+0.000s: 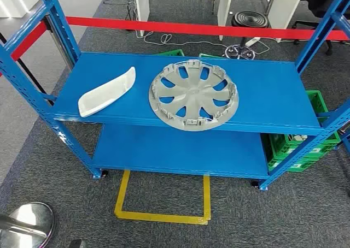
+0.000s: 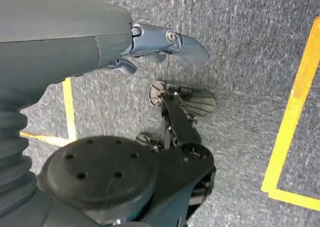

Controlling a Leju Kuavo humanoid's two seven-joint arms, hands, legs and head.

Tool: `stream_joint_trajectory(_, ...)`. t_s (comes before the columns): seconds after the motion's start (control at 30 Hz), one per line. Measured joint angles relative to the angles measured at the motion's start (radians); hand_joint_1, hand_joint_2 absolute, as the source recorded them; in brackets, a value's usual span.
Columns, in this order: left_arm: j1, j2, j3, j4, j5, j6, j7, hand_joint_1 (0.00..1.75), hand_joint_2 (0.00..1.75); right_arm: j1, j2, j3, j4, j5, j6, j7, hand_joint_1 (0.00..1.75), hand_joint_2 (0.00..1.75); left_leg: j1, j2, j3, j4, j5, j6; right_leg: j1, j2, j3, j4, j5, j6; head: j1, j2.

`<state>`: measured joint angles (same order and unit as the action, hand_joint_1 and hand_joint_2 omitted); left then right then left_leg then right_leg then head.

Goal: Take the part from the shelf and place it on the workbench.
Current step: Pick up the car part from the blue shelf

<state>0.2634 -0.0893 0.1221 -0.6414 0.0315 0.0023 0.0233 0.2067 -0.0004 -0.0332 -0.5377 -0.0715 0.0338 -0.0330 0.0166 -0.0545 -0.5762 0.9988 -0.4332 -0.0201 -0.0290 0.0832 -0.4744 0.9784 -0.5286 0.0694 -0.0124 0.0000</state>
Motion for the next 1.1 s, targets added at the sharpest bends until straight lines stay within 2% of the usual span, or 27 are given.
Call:
stream_joint_trajectory(0.23,0.072,-0.054,0.057,-0.15,0.023,0.035,0.033,0.0,1.75,0.025,0.0,-0.041,-0.086,-0.005,0.024,-0.022,0.0,1.75,0.0,0.0,0.0,0.0,0.0,0.0,0.0,0.0,0.0,0.0,0.0,0.0,0.0,0.0)
stream_joint_trajectory(0.7,0.113,-0.17,0.327,-0.393,-0.025,-0.055,-0.02,0.0,1.75,0.025,0.005,-0.11,-0.444,-0.018,0.057,-0.107,0.0,1.75,0.0,0.0,0.0,0.0,0.001,0.0,0.0,0.0,0.0,0.0,0.001,0.0,0.0,0.0)
stream_joint_trajectory(0.83,0.132,-0.191,0.355,-0.438,-0.058,-0.061,-0.031,0.0,0.0,0.02,0.005,-0.106,-0.58,-0.014,0.041,-0.149,0.0,1.75,0.0,0.0,0.0,0.0,0.001,0.0,0.0,0.0,0.0,0.0,0.001,0.001,0.0,0.0)
stream_joint_trajectory(1.1,0.191,-0.221,0.357,-0.506,-0.088,-0.086,0.013,0.0,0.0,0.003,-0.019,-0.029,-0.824,0.07,-0.029,-0.214,0.0,1.75,0.0,-0.001,0.0,0.0,0.001,0.0,0.0,-0.001,0.0,0.0,0.001,0.001,0.0,0.0)
